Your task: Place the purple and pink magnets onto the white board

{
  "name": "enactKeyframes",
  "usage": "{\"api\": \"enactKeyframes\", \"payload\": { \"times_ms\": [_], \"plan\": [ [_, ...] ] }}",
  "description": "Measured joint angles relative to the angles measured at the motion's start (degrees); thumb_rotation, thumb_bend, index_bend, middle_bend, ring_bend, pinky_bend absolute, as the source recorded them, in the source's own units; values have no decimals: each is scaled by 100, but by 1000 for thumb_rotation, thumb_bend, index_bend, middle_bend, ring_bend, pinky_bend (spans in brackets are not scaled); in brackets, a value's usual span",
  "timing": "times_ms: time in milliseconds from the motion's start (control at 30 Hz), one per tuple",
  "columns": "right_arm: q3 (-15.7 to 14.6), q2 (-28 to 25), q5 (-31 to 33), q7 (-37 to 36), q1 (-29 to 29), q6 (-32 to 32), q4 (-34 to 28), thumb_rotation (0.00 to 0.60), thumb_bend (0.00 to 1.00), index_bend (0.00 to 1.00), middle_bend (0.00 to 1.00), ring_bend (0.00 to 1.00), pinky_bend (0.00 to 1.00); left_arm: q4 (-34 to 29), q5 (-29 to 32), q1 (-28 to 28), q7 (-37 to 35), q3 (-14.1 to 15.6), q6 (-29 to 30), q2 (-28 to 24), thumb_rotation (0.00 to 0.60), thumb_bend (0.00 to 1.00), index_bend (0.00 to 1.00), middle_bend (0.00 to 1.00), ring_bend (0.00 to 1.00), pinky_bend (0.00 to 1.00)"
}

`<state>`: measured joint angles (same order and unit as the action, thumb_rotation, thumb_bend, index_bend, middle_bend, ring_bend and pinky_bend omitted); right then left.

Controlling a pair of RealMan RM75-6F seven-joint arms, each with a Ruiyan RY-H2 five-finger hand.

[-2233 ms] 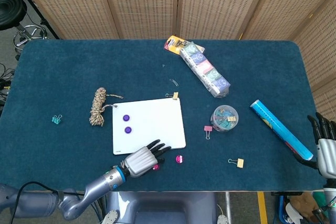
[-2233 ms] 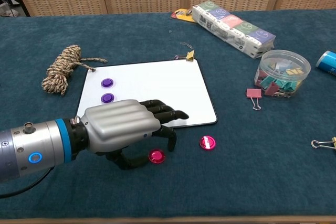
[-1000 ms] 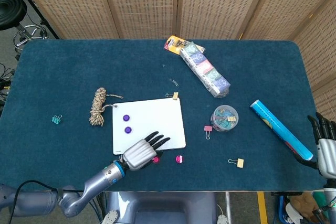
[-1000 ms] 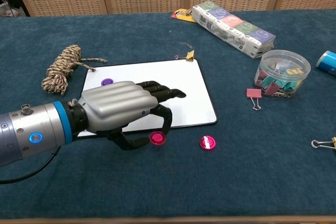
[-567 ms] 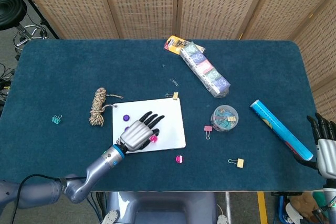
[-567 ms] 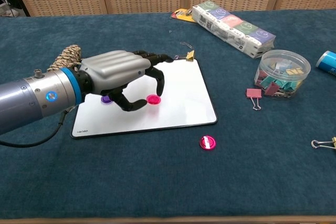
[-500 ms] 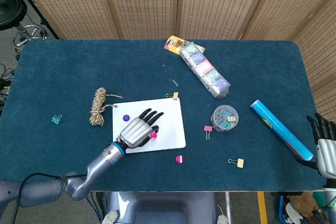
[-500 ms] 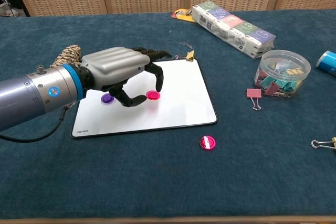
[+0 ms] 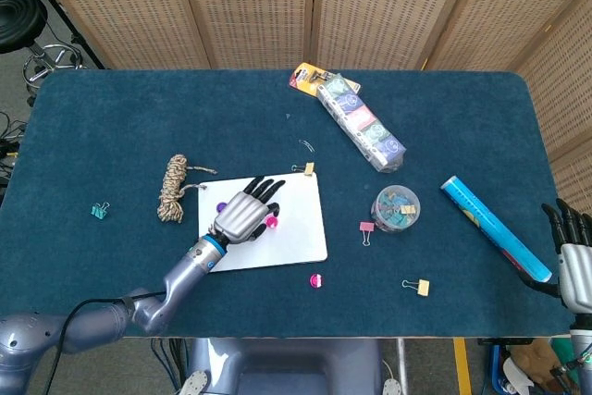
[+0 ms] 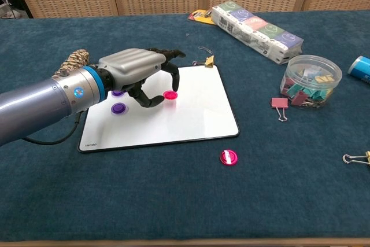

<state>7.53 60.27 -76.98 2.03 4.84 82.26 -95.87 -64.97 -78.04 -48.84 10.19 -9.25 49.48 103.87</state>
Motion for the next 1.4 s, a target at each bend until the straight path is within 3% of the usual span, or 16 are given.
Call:
{"api": "enactKeyframes", "payload": {
  "times_ms": [400, 667, 967, 1167, 1400],
  "plan": [
    [4, -23, -12, -25, -9, 22, -15, 600, 0, 0, 0, 0, 0, -175, 161, 11, 127, 69, -73, -37, 600, 422, 544, 0, 0, 0],
    [-1, -19, -17, -16, -8, 16, -12, 600, 0, 0, 0, 0, 0, -295, 219, 83, -4, 119, -63, -136, 600, 341, 188, 0, 0, 0],
    [-15, -10, -31, 23, -7, 20, -18, 600, 0, 0, 0, 0, 0, -504, 5, 227, -373, 207, 193, -416, 600, 305, 132, 0, 0, 0],
    [-18, -14, -27, 14, -8, 9, -10, 600, 0, 0, 0, 0, 0, -912, -156, 450, -449, 280, 600, -875, 600, 304, 93, 0, 0, 0],
    [-68, 18, -107, 178, -2, 22, -65, 600, 0, 0, 0, 0, 0, -1876, -189, 1087, -352, 409, 1367, -2108, 600, 305, 7, 0, 0, 0]
  ]
}}
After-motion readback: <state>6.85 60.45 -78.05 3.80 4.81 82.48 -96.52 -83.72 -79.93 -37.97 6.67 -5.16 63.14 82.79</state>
